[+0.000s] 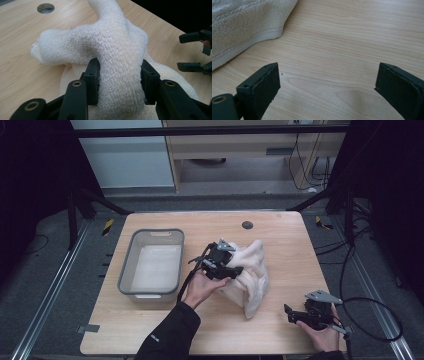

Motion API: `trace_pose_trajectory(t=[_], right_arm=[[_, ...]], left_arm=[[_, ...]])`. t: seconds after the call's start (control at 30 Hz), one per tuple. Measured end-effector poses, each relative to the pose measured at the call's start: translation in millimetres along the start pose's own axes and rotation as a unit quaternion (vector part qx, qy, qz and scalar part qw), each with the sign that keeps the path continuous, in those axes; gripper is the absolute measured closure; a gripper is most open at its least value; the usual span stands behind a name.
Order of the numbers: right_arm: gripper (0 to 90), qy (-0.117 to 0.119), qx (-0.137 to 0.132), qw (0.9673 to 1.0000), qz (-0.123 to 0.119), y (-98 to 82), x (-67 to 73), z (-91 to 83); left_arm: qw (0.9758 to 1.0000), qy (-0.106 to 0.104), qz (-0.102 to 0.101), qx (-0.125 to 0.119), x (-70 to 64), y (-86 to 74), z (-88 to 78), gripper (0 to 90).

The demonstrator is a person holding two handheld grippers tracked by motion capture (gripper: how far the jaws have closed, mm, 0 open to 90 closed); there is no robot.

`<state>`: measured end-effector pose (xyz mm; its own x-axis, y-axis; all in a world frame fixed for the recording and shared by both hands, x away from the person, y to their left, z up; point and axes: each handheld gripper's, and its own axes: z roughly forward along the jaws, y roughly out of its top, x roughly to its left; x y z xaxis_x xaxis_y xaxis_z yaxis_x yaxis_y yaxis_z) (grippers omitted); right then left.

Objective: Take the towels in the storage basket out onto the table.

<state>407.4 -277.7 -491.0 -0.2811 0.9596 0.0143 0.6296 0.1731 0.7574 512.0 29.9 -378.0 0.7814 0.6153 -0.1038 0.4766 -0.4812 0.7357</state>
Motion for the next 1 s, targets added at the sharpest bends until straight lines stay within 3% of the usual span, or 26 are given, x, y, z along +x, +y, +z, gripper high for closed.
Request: trace_pose_trajectory(t=[0.3, 0.57, 1.0], right_arm=[[5.9, -0.001, 0.001, 1.0000, -0.002, -0.3, 0.3, 0.4], [5.9, -0.004, 0.001, 1.0000, -0.004, -0.5, 0.1, 0.6], [5.7, -0.006, 0.002, 1.0000, -0.005, -0.8, 0.1, 0.7]], left_arm=[[0.9998, 0.018, 0.003, 0.008, 2.4, -14.0, 6.4, 46.7], [0.9996, 0.020, 0.001, 0.020, 6.7, -29.1, 11.4, 35.1], [0.9998, 0.017, 0.001, 0.012, 7.6, -45.4, 0.4, 23.7]])
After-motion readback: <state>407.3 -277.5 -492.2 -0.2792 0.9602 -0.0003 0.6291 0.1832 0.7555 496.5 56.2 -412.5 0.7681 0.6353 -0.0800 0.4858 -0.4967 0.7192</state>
